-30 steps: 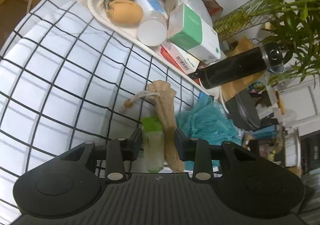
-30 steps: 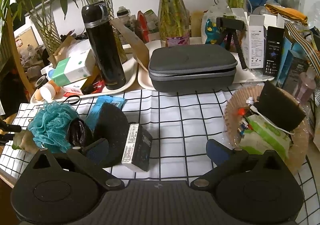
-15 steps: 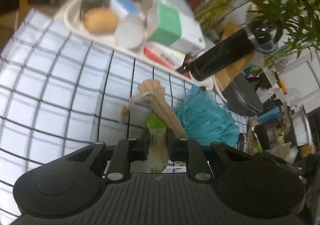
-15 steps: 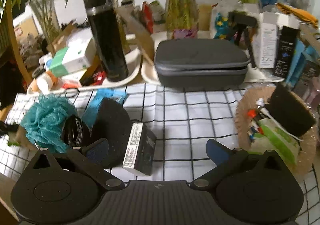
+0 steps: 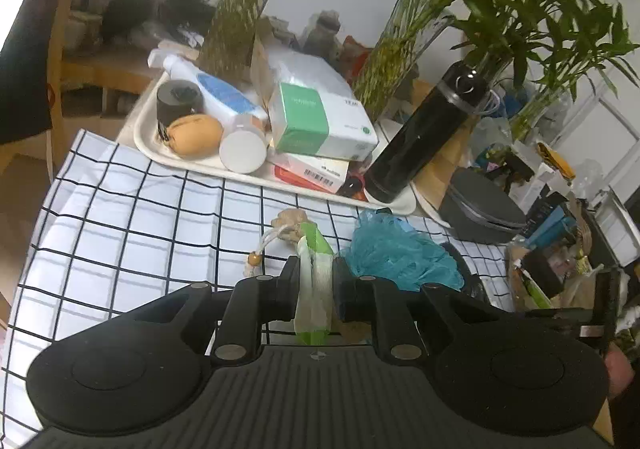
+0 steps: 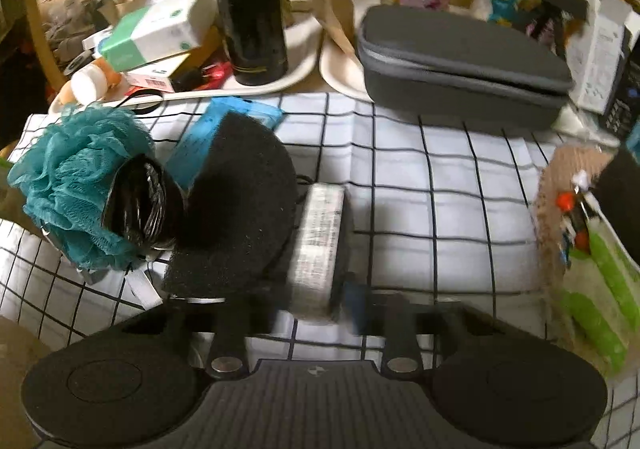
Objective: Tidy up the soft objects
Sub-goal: 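Grasp the small white printed box with the right tool while left tool lifts packet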
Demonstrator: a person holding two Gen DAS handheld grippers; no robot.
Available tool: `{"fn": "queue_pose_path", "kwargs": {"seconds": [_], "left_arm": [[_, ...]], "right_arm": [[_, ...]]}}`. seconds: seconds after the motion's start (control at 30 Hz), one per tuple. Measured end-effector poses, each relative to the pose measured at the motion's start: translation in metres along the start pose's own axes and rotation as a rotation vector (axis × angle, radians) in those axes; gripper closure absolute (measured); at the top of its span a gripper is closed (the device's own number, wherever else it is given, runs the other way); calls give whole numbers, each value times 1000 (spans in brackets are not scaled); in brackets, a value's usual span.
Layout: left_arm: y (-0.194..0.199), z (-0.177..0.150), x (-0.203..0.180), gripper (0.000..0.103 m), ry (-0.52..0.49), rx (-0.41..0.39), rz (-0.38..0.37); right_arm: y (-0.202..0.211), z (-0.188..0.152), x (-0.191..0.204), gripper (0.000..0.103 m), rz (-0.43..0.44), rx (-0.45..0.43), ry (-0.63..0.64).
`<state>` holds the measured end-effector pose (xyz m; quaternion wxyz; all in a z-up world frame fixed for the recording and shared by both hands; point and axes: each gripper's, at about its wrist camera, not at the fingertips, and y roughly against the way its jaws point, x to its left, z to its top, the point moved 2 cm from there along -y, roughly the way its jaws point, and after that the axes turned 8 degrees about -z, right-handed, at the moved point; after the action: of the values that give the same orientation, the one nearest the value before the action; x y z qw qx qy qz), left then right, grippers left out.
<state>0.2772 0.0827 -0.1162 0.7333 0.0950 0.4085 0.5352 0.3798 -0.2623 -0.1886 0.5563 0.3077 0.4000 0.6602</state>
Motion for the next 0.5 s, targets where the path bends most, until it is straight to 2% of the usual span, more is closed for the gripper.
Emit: {"fn": "queue_pose_path", "kwargs": {"seconds": [0.27,0.5], "left_arm": [[15,-4,-7,86,-44,-52,34],[27,-6,-19,86,-88,-112,42]], "right_arm": [[25,1,-19,77,-65,-63,-73],[74,1,-41,77,-109,-204,-117]]}}
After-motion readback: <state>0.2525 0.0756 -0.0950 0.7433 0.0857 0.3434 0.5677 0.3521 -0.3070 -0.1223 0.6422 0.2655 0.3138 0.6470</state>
